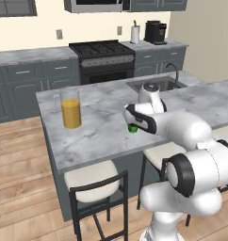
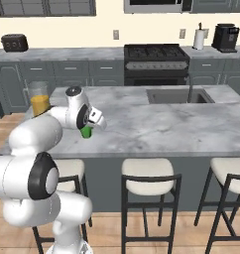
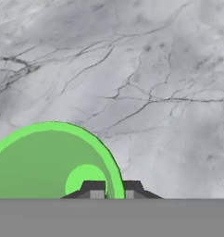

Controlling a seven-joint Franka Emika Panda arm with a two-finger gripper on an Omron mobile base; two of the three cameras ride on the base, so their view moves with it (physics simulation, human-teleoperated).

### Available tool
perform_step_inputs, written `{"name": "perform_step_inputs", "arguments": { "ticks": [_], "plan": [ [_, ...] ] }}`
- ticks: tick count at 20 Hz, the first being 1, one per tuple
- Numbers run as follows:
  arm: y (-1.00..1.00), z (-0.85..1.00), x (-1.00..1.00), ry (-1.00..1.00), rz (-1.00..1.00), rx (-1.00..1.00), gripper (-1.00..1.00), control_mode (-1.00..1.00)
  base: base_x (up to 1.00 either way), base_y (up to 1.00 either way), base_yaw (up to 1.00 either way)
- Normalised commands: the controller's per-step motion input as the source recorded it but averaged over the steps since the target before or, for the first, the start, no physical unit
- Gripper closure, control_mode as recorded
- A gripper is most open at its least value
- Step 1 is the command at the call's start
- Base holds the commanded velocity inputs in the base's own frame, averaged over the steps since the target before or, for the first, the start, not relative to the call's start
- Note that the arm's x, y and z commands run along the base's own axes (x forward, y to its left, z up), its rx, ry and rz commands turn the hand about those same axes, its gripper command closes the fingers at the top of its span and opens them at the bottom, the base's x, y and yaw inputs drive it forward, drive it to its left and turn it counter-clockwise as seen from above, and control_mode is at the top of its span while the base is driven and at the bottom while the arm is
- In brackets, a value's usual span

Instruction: Place the pitcher and cup on the dining counter for serving.

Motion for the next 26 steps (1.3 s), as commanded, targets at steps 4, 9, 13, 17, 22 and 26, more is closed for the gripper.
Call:
{"name": "perform_step_inputs", "arguments": {
  "ticks": [4, 9, 13, 17, 22, 26],
  "plan": [
    [0.00, 0.00, 0.62, -0.11, -0.06, 0.00, 1.00, -1.00, 0.00, 0.00, 0.00],
    [0.00, -0.09, 0.56, 0.00, 0.00, 0.00, 1.00, -1.00, 0.00, 0.00, 0.00],
    [0.00, 0.01, 0.09, 0.00, 0.00, 0.01, -1.00, -1.00, 0.00, 0.00, 0.00],
    [0.00, 0.21, 0.01, 0.00, -0.01, 0.00, -1.00, -1.00, 0.00, 0.00, 0.00],
    [0.00, 0.52, -0.01, 0.00, 0.00, 0.00, -1.00, -1.00, 0.00, 0.00, 0.00],
    [0.00, 0.83, -0.39, -0.02, 0.00, 0.00, -1.00, -1.00, 0.00, 0.00, 0.00]
  ]
}}
